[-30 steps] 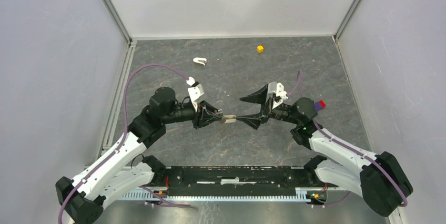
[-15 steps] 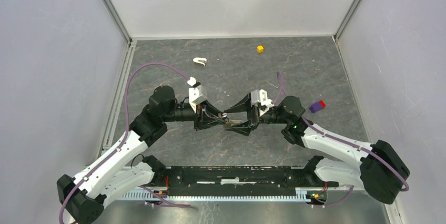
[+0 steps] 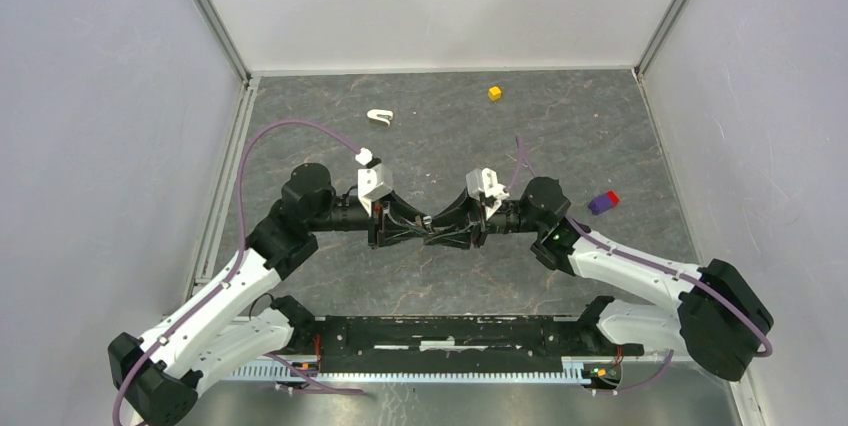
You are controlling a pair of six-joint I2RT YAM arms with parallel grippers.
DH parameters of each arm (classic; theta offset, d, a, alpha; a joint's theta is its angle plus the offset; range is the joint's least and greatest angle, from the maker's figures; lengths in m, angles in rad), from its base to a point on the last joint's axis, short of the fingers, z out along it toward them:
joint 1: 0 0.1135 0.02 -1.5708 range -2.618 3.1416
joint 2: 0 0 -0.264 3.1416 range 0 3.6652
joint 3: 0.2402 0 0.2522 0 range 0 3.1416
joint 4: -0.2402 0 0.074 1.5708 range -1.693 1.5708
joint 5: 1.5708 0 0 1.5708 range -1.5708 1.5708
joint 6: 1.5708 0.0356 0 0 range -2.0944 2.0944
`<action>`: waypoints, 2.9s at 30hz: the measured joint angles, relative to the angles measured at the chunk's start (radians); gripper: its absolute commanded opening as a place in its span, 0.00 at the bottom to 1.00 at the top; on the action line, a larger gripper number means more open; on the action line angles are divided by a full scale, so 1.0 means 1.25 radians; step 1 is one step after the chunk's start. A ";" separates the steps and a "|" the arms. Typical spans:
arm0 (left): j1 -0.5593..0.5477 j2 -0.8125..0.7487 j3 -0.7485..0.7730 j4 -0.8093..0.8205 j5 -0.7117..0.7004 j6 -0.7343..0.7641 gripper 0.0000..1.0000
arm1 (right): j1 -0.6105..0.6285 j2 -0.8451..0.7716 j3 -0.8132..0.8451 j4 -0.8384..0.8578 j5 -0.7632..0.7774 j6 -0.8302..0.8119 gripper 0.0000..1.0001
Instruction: Load the staples into the stapler
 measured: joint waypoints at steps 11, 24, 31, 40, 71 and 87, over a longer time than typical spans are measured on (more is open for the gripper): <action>-0.003 -0.046 -0.001 -0.014 -0.169 -0.003 1.00 | -0.015 0.001 0.068 -0.210 0.103 -0.076 0.19; -0.003 -0.168 0.009 -0.215 -0.616 -0.004 1.00 | -0.142 0.262 0.351 -0.803 0.639 -0.325 0.21; -0.003 -0.194 0.009 -0.271 -0.729 -0.005 1.00 | -0.198 0.481 0.432 -0.991 0.832 -0.350 0.23; -0.003 -0.197 0.007 -0.282 -0.758 -0.004 1.00 | -0.218 0.544 0.490 -1.071 0.880 -0.381 0.40; 0.022 0.142 0.113 -0.283 -0.909 -0.211 1.00 | -0.227 0.000 0.333 -0.848 0.620 -0.186 0.98; 0.325 0.791 0.505 -0.062 -0.770 -0.258 0.98 | -0.227 -0.266 0.096 -0.594 0.484 -0.007 0.98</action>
